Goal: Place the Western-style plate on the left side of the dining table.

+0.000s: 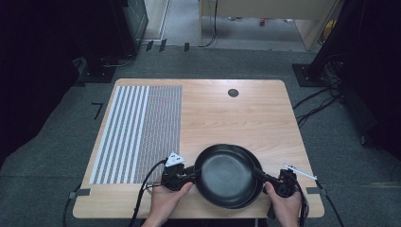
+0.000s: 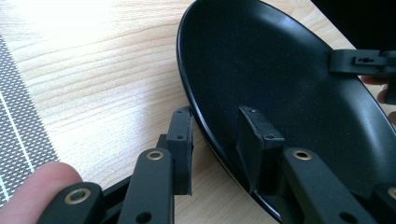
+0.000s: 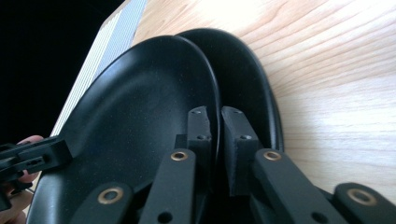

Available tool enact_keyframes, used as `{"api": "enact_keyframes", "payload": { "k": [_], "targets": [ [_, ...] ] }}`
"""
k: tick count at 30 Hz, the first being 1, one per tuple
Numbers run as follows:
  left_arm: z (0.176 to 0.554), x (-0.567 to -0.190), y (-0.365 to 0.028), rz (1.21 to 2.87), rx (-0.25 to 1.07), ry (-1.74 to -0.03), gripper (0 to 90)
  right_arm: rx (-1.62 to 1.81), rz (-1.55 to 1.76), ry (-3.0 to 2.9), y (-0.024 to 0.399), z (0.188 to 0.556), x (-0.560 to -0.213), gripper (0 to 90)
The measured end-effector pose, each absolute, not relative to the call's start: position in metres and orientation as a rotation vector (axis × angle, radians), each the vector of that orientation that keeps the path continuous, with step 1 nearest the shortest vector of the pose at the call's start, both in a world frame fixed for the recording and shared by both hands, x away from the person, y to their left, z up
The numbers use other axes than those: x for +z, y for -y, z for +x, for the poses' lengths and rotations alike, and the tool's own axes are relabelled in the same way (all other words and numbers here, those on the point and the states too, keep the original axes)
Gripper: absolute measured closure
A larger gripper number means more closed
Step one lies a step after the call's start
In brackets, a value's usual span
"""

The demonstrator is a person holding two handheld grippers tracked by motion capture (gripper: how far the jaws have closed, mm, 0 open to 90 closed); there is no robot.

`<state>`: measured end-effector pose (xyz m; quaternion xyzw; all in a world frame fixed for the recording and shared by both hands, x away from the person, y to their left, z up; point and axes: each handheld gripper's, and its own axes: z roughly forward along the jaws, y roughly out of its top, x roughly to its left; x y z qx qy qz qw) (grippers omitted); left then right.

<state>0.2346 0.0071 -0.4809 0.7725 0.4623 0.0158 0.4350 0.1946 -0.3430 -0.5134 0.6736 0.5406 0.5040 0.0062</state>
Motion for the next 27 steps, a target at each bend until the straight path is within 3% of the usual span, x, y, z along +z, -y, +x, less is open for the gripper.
{"api": "enact_keyframes", "payload": {
  "k": [17, 27],
  "targets": [
    [0.228, -0.486, -0.010, 1.844, -0.029, -1.183, 68.5, 1.764, 2.258, -1.434, 0.340, 0.190, -0.525, 85.7],
    [0.225, -0.470, -0.014, 1.838, -0.011, -1.183, 68.9, 1.763, 2.247, -1.404, 0.333, 0.183, -0.512, 85.6]
  ]
}}
